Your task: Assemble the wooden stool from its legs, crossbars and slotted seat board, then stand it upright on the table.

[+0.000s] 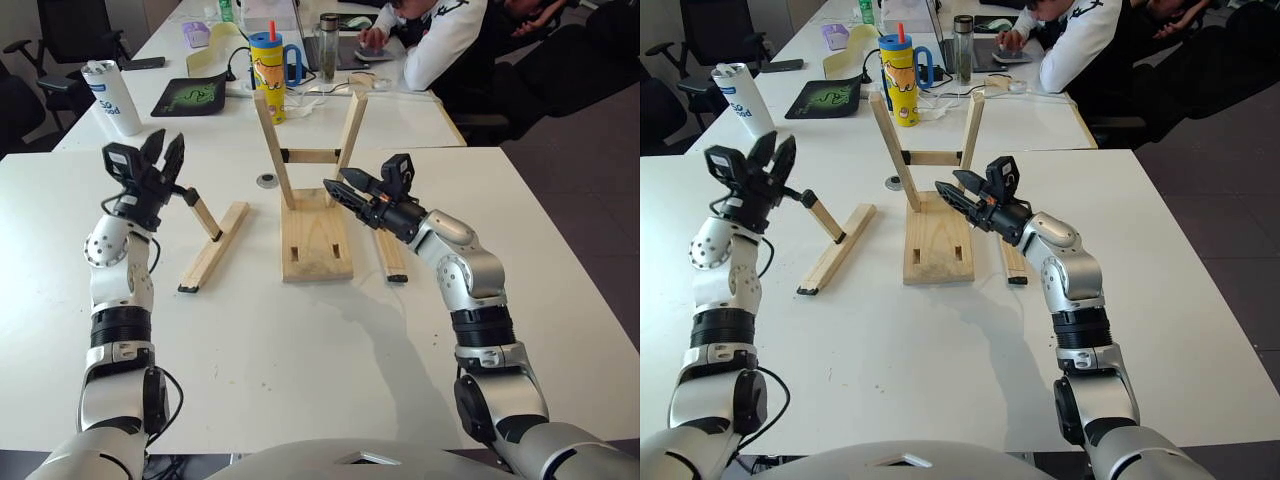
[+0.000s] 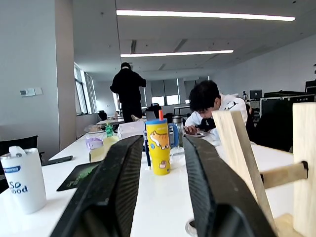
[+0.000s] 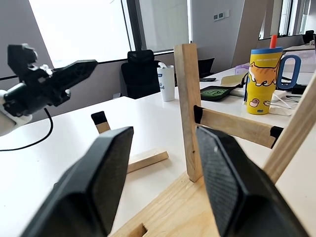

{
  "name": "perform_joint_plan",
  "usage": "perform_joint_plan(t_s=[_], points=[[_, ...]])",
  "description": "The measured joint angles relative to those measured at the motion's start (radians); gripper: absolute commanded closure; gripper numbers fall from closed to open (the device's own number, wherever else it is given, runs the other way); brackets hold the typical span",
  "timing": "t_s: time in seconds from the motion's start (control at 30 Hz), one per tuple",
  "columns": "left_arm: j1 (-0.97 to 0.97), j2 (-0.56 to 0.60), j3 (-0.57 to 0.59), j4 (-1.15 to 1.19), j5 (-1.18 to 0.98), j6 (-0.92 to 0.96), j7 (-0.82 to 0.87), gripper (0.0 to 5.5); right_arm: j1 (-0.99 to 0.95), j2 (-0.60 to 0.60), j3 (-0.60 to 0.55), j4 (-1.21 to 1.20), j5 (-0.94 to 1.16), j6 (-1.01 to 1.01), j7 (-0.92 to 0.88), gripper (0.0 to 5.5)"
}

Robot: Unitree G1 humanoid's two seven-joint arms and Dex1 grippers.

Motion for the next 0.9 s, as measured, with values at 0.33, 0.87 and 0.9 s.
perform_joint_plan(t_s=[0.33,0.87,0.9], points=[[-0.347,0.069,0.007,0.280,-0.018,0.296,0.060,4.02,0.004,0.007,-0.010,-0.004,0.000,-0.005,-0.008,3.15],[-0.092,-0.031,-0.026,0.388,0.103,0.263,0.188,4.02,0.006,0.026,-0.036,-0.043,0.037,0.015,-0.042,3.15],[-0.096,-0.025,-0.022,0.366,0.101,0.261,0.190,4.02,0.007,0.026,-0.036,-0.045,0.038,0.015,-0.043,3.15]])
